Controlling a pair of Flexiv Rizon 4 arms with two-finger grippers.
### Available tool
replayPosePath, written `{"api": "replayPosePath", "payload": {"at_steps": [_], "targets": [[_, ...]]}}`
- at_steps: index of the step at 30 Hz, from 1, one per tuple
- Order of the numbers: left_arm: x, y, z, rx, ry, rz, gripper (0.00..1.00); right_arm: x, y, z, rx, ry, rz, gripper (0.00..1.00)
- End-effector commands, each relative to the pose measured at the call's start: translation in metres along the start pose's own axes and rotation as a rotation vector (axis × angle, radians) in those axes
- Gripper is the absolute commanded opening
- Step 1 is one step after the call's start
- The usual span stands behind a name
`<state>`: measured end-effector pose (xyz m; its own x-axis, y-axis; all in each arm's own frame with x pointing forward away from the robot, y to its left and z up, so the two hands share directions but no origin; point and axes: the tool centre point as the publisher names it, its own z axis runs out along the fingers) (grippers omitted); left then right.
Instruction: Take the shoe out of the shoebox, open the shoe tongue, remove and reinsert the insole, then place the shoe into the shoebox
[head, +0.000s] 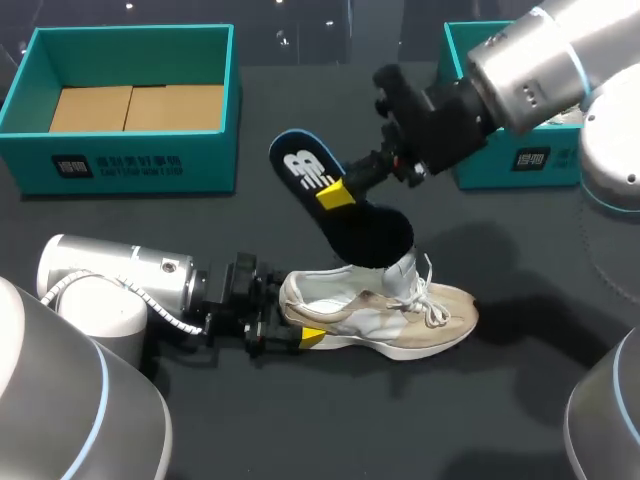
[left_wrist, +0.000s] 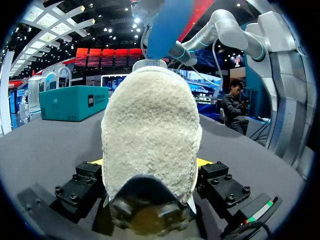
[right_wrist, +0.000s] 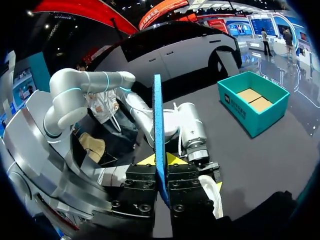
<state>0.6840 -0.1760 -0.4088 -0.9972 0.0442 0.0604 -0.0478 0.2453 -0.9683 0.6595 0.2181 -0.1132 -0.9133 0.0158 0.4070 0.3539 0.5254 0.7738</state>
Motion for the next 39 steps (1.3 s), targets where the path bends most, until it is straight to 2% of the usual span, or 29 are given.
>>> {"api": "replayPosePath", "payload": {"at_steps": [1,3,15,18,24,39], "targets": [[0.000,0.004,0.000,0.000,-0.003,0.000,0.00,0.031,0.000,-0.048,-0.104,0.003,0.114,0.00],[0.000,0.004,0.000,0.000,-0.003,0.000,0.00,0.040,-0.005,-0.064,-0.096,-0.095,0.177,0.00],[0.000,0.004,0.000,0.000,-0.003,0.000,0.00,0.040,-0.005,-0.064,-0.096,-0.095,0.177,0.00],[0.000,0.004,0.000,0.000,-0.003,0.000,0.00,0.042,-0.017,-0.072,-0.206,-0.081,0.169,0.00],[0.000,0.004,0.000,0.000,-0.003,0.000,0.00,0.046,-0.026,-0.082,-0.283,-0.036,0.158,0.00],[0.000,0.004,0.000,0.000,-0.003,0.000,0.00,0.064,-0.040,-0.103,-0.344,-0.011,0.164,0.00]]}}
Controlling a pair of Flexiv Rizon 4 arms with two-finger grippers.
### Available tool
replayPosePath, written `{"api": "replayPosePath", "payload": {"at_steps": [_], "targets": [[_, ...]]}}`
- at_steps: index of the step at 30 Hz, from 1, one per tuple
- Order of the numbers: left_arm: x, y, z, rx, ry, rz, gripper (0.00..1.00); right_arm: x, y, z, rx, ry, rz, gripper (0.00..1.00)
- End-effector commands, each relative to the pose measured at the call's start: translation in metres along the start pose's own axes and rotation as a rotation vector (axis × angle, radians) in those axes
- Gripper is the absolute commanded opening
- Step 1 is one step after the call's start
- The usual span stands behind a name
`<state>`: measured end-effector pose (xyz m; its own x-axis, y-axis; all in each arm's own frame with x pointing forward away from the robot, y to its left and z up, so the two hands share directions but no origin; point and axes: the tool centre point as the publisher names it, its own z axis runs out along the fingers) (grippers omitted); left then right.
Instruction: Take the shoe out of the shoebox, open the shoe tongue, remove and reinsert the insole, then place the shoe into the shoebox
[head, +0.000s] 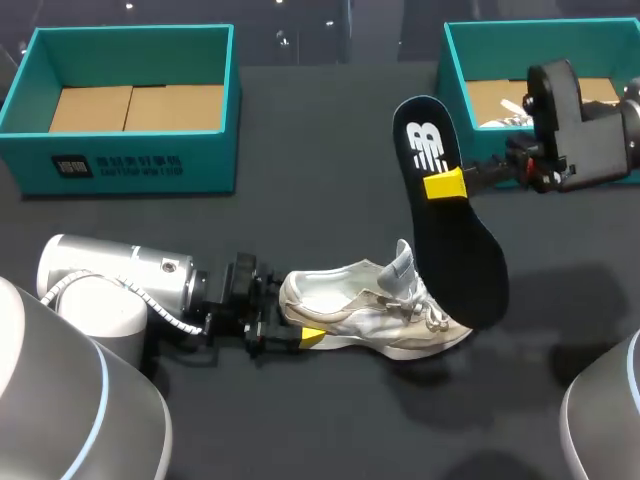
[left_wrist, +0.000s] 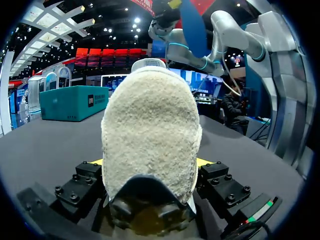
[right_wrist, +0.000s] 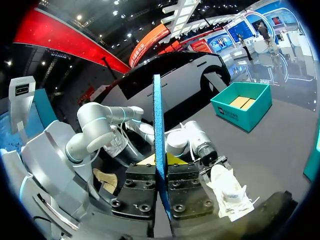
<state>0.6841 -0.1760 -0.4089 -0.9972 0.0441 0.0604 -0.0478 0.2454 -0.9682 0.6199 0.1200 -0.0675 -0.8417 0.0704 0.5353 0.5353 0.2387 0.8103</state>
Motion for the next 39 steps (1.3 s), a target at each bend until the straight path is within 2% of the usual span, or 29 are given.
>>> {"api": "replayPosePath", "payload": {"at_steps": [1,18,19,20,21,22,23,26,32,39], "targets": [[0.000,0.004,0.000,0.000,-0.002,0.000,0.00,0.010,-0.010,-0.009,-0.048,-0.012,0.003,0.00],[0.000,0.004,0.000,0.000,-0.002,0.000,0.00,0.018,-0.017,-0.017,-0.094,-0.004,0.000,0.00],[0.000,0.004,0.000,0.000,-0.002,0.000,0.20,0.018,-0.017,-0.017,-0.094,-0.004,0.000,0.00],[0.000,0.004,0.000,0.000,-0.002,0.000,0.32,0.018,-0.017,-0.017,-0.094,-0.004,0.000,0.00],[0.000,0.004,0.000,0.000,-0.002,0.000,0.39,0.018,-0.017,-0.017,-0.094,-0.004,0.000,0.00],[0.000,0.004,0.000,0.000,-0.002,0.000,0.42,0.018,-0.017,-0.017,-0.094,-0.004,0.000,0.00],[0.001,0.003,-0.001,0.003,-0.003,0.000,0.53,0.018,-0.017,-0.017,-0.094,-0.004,0.000,0.00],[0.003,0.000,-0.004,0.009,0.002,0.004,1.00,0.018,-0.017,-0.017,-0.094,-0.004,0.000,0.00],[0.006,-0.002,-0.011,-0.028,-0.003,0.001,1.00,0.018,-0.017,-0.017,-0.094,-0.004,0.000,0.00],[0.010,-0.003,-0.025,-0.121,-0.004,-0.010,1.00,0.018,-0.017,-0.017,-0.094,-0.004,0.000,0.00]]}}
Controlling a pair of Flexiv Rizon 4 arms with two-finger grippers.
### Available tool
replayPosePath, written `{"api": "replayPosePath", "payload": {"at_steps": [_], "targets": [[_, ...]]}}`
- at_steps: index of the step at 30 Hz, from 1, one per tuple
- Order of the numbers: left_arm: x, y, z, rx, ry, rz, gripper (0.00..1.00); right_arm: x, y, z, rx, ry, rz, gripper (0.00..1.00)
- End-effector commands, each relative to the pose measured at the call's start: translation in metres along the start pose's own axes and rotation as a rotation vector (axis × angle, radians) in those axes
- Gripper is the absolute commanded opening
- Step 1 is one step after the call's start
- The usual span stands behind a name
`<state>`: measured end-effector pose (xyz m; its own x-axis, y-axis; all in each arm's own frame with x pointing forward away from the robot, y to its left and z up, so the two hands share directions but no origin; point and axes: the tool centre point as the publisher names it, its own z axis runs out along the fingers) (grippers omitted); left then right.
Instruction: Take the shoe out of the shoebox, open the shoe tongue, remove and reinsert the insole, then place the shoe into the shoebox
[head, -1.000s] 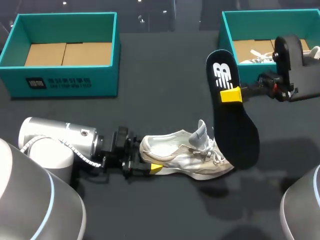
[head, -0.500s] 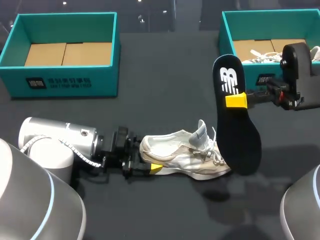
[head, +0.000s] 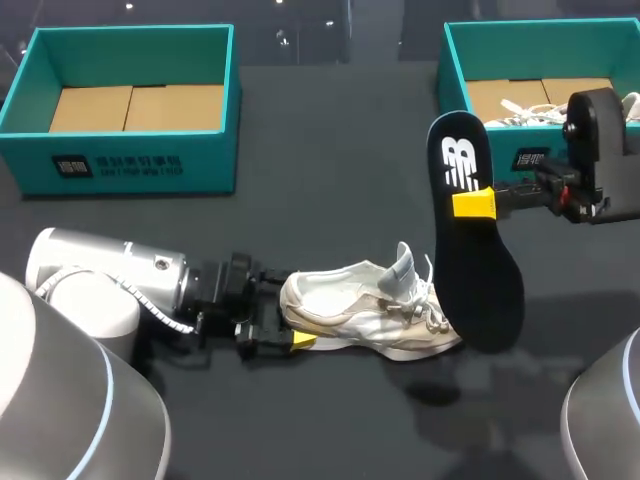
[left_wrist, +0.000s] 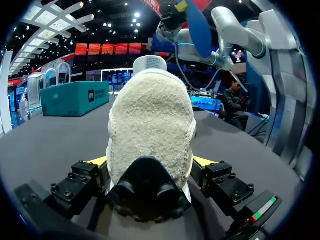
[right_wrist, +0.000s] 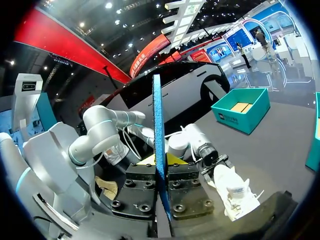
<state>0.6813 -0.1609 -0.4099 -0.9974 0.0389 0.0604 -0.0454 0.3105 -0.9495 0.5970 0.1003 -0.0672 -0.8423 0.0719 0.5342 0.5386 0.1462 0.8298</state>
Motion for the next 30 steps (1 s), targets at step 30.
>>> {"api": "replayPosePath", "payload": {"at_steps": [30], "targets": [[-0.001,-0.037,-0.045,-0.598,0.118,-0.139,1.00,0.000,0.000,0.001,0.000,-0.002,0.001,0.00]]}}
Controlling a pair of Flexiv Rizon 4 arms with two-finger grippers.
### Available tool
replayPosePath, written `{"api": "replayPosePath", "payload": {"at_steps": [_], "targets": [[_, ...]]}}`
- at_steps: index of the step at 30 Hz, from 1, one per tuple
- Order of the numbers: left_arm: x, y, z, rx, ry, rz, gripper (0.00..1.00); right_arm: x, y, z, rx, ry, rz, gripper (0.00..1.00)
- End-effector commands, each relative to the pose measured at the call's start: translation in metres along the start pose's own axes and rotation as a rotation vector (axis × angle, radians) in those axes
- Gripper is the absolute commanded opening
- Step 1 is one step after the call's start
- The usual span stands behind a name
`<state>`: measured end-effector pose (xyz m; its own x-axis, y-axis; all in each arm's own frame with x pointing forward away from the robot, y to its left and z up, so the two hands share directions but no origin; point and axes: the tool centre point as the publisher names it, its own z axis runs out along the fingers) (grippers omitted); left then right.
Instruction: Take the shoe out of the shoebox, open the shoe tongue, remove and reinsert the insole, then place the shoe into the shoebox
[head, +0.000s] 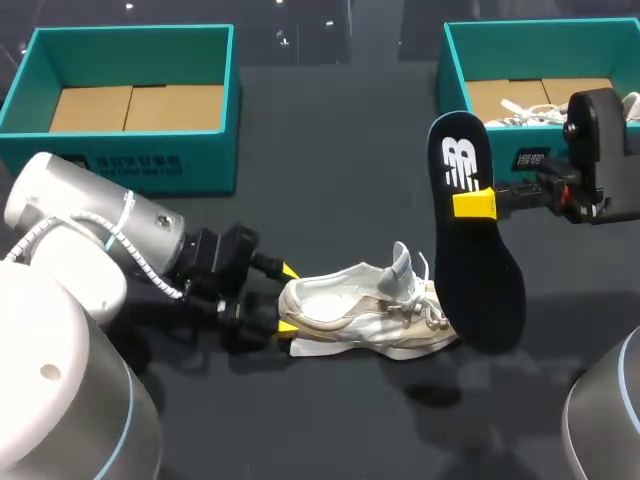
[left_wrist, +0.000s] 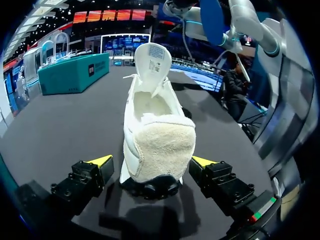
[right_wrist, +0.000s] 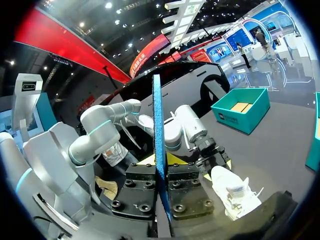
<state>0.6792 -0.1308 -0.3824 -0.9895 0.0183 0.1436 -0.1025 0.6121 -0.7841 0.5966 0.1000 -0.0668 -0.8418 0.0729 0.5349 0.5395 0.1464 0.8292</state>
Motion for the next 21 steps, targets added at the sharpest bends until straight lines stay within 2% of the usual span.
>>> {"api": "replayPosePath", "payload": {"at_steps": [1,2,16,21], "targets": [[-0.002,-0.019,-0.016,-0.333,0.131,-0.042,1.00,0.000,-0.001,0.001,0.000,-0.002,0.000,0.00],[0.002,-0.021,-0.019,-0.390,0.136,-0.011,1.00,0.000,-0.001,0.001,0.000,-0.002,0.000,0.00],[0.002,-0.021,-0.019,-0.390,0.136,-0.011,1.00,0.000,-0.001,0.001,0.000,-0.002,0.000,0.00],[0.005,-0.031,-0.022,-0.457,0.068,-0.006,1.00,0.000,-0.001,0.001,0.000,-0.002,0.000,0.00]]}}
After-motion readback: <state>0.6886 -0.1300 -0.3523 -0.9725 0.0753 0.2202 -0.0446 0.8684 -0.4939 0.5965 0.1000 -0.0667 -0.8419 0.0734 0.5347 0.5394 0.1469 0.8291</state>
